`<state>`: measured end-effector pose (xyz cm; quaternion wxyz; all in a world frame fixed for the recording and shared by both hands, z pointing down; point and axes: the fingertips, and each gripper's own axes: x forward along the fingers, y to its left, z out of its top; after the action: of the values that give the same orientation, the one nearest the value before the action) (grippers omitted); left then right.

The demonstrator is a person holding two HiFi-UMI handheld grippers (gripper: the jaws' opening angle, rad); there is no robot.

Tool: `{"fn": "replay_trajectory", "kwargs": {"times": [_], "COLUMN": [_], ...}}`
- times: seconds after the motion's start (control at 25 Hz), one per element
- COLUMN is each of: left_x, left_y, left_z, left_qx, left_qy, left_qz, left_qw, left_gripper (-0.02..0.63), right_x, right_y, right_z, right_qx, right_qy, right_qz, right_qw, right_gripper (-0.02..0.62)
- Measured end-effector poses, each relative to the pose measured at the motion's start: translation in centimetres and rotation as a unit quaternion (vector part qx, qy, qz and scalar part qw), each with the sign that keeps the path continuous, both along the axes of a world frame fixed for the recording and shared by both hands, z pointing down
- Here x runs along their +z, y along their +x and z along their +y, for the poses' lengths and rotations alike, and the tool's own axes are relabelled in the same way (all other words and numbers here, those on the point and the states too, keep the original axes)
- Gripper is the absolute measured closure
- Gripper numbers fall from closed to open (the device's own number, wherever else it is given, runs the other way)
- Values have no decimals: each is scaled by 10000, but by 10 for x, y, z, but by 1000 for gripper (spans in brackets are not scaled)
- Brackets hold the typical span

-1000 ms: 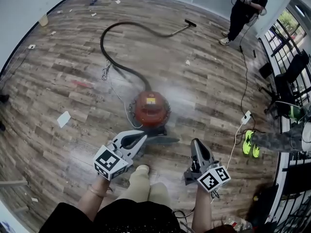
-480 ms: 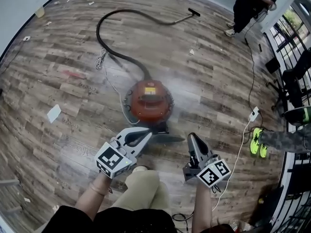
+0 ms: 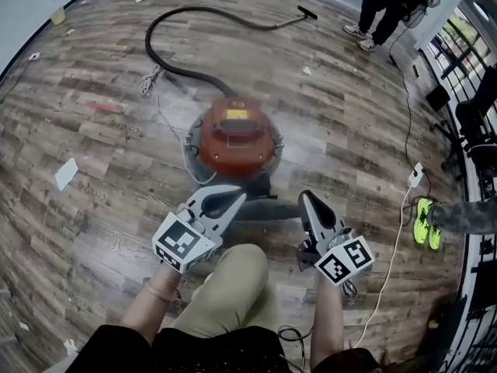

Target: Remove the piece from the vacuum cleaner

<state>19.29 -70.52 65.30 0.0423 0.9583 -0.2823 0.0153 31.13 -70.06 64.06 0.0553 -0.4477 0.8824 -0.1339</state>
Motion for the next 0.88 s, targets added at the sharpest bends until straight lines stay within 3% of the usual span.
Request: {"fn": "replay_trajectory", "kwargs": {"times": [0.12,0.2,0.32,0.44,0.68,0.8,0.88], "left_x": [28,49,80,106,156,169,171], "left_y": [-3,-9,-14,-20,-31,-33,-29], "left_z": [-2,-5,-3,4,9,10,11], "left_qx": [6,-75,-21,-40,-103,-134,-52], "left_qy": [173,112,-23,-184,-607,-697,-717], "left_qz": [45,20,-82,-139,-396,-228,-117], "left_qw": [9998,9999,10000,9997,9973,9972,9973], "left_gripper": [597,581,437,367,359,359,360], "right_x": [30,51,83,111,152,159,160], "right_y": [6,10,30,57,69,53,49], "right_z": [2,9,15,15,-2,-10,-9], "right_qx": [-118,-151,82,450,404,85,119], "right_qy": [130,130,83,-33,-400,-447,-360], "right_qz": [163,282,684,990,873,672,773], "right_qw": [9997,9994,9976,9941,9946,9967,9963], "right_gripper": [571,506,414,346,333,334,336]}}
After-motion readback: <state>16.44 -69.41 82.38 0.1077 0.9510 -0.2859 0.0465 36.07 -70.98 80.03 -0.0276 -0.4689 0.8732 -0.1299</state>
